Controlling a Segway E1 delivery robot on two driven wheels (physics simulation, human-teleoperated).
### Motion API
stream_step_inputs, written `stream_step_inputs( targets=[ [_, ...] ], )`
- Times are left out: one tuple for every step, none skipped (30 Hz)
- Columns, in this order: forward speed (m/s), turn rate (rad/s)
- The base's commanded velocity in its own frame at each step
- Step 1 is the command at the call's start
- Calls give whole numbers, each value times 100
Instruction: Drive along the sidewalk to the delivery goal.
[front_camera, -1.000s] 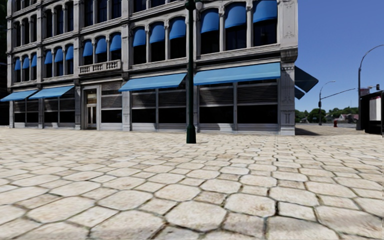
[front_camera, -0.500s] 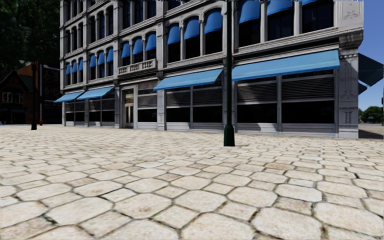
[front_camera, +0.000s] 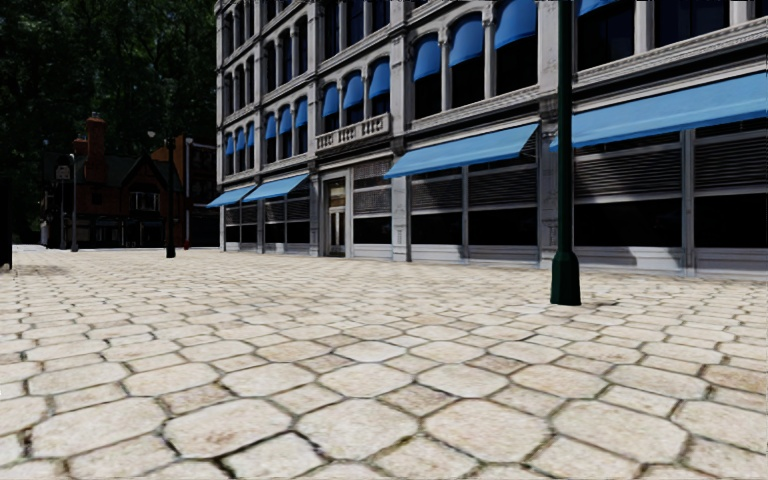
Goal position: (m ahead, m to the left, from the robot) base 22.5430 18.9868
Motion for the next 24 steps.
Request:
stream_step_inputs(
  targets=[
    [154,55],
    [154,55],
    [154,56],
    [154,56],
    [154,56],
    [154,56],
    [155,56],
    [155,56],
    [162,56],
    [183,56],
    [200,56],
    [200,56],
    [200,56],
    [200,56],
    [200,56],
    [200,56],
    [200,56],
    [200,56],
    [200,56],
    [200,56],
    [200,57],
    [200,57],
    [200,57],
    [200,57]
  ],
)
